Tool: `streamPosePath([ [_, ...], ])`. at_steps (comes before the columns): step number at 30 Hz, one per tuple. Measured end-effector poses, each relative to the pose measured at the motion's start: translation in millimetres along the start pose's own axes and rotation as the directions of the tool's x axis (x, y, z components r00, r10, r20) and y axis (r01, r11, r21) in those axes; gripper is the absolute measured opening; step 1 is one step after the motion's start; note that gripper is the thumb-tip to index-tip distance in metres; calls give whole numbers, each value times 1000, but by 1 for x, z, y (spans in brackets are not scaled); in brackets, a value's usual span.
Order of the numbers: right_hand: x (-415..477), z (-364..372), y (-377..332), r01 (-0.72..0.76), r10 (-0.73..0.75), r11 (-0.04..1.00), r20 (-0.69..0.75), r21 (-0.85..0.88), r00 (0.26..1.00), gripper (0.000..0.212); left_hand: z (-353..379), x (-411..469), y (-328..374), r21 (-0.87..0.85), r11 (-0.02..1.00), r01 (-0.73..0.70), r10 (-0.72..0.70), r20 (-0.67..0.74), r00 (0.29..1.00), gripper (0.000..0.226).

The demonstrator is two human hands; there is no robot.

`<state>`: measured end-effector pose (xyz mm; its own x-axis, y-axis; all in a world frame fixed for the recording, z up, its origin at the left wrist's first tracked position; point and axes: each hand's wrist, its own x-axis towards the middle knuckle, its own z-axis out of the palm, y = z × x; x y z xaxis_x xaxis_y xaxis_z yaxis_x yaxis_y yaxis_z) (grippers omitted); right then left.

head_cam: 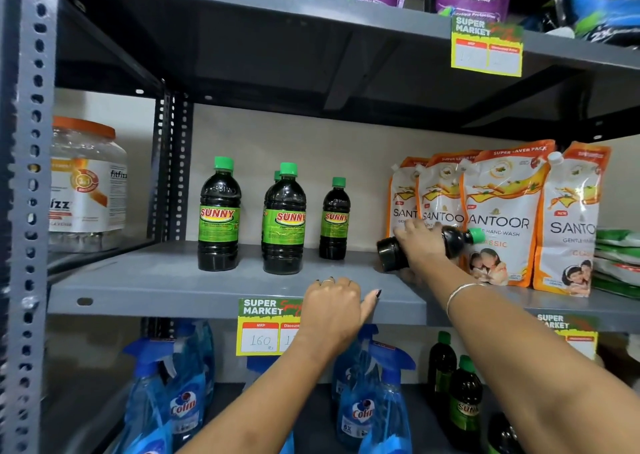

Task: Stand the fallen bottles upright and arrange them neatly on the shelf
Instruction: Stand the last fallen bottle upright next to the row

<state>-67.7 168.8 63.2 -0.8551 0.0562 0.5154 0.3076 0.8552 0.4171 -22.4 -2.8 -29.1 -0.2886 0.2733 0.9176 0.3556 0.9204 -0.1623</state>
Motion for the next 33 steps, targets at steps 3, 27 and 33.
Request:
streamPosePath([
  [3,-4,-15,-6,142,-155,981,-100,-133,983,66,-4,-1,-3,-11,1000,-14,15,21,1000,55],
  [27,-7,-68,-77,470,-692,600,-125,-647,711,60,-61,-62,-178,87,986,142,-142,-1,990,52],
  [33,-10,-61,-81,409,-632,650,-156,-640,759,58,-60,-63,-184,147,977,154,-159,23,987,49],
])
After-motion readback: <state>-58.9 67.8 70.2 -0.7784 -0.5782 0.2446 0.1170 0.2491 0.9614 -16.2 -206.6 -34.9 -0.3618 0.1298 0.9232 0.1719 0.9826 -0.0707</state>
